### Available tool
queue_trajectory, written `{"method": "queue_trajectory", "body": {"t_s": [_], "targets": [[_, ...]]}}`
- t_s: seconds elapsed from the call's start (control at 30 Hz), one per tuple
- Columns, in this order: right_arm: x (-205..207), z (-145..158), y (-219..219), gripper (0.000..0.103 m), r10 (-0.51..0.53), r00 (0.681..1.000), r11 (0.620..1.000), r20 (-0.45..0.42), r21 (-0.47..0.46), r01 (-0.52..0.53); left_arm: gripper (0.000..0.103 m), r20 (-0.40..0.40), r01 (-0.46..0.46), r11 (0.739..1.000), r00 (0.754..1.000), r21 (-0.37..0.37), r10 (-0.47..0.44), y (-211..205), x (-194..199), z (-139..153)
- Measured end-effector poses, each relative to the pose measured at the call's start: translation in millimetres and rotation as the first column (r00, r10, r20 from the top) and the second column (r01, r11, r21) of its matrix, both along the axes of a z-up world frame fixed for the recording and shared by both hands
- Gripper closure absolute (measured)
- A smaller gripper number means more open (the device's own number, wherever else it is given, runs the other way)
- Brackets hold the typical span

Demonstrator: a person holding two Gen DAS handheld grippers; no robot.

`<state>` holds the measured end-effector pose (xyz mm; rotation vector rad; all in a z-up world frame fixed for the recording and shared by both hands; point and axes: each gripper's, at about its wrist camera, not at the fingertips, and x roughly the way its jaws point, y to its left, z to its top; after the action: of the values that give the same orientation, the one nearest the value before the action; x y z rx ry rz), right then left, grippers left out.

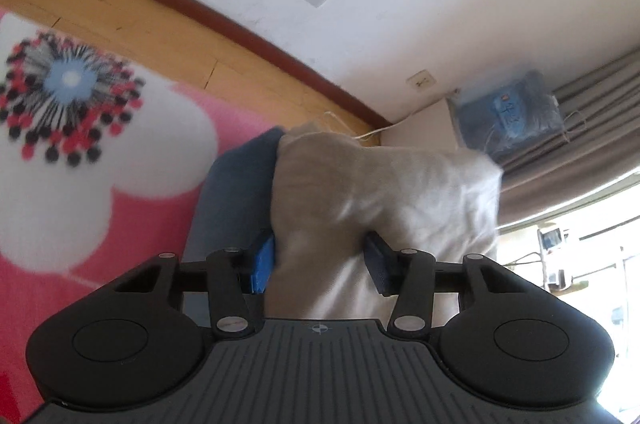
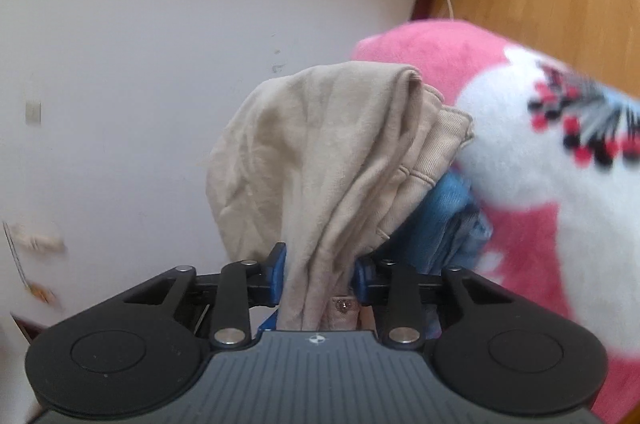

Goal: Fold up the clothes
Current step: 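Lower the beige trousers onto the folded blue jeans with both grippers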

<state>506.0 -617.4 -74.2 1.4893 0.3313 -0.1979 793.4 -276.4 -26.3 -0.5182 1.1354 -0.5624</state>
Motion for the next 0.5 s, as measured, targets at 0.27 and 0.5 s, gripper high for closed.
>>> {"method": "queue_trajectory", "body": {"t_s": [0.27, 0.5], "targets": [[2.1, 1.6, 38.2, 0.071, -0.094, 0.995, 0.982, 0.023, 0.166, 0.089, 0.055, 0.033, 0.037, 0.999, 0.999, 0.034, -0.038, -5.5, 17.4, 7.2], [-1.8, -19.8, 57.8, 0.072, -0.085, 0.996, 0.981, 0.007, 0.178, 0.082, 0.055, 0.011, 0.018, 1.000, 1.000, 0.006, -0.018, 7.0, 12.4, -8.5]]}}
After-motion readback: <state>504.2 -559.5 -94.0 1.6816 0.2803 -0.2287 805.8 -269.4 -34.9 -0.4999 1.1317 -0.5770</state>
